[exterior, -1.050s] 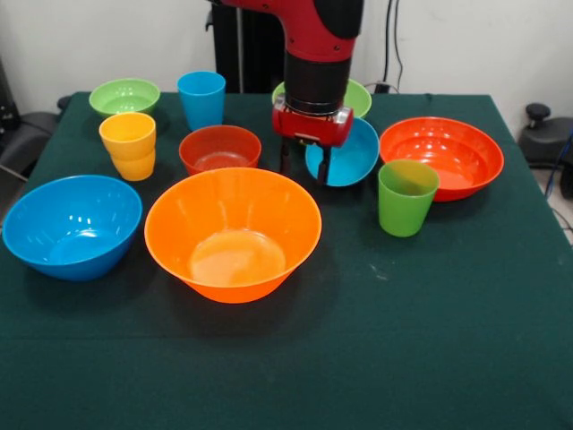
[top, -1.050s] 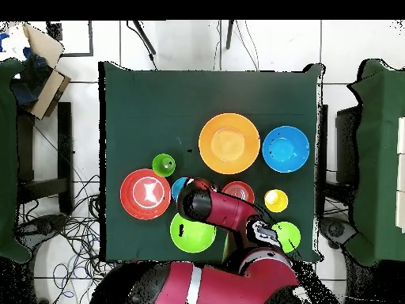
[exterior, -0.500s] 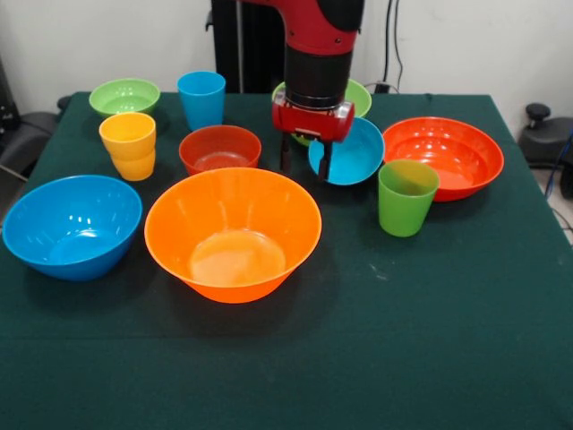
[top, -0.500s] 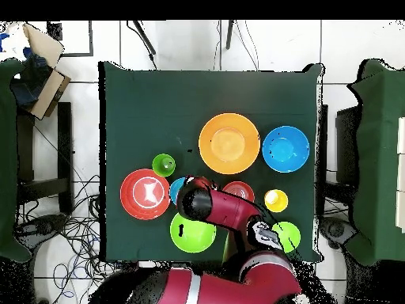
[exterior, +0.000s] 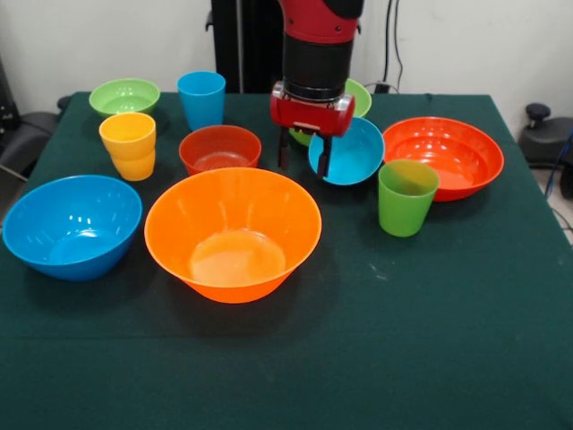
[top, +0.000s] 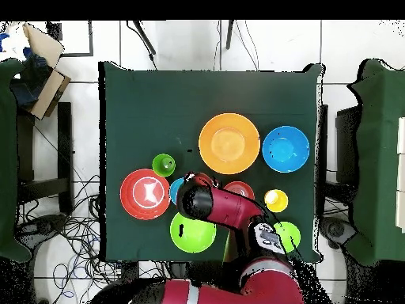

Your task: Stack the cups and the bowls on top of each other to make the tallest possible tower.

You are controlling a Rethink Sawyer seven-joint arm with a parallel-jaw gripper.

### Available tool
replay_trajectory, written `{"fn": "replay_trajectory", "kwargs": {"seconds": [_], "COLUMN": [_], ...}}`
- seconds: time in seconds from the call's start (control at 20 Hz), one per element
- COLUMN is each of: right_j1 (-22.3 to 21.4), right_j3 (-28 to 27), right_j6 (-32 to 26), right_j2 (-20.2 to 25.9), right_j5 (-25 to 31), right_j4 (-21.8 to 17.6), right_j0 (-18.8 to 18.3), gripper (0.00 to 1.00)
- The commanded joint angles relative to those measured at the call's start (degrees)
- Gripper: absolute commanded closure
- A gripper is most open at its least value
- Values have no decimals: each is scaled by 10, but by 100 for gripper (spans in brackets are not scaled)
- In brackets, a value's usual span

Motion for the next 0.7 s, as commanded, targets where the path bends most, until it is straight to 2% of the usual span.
{"fn": "replay_trajectory", "kwargs": {"seconds": [0.05, 0.7], "right_j1": [1, 13], "right_j3": [-4, -18], "right_j6": [43, 36], "right_j2": [39, 38], "right_j5": [64, 38], "right_j4": [-23, -34], "right_j0": [15, 12], "gripper": [0, 0]}}
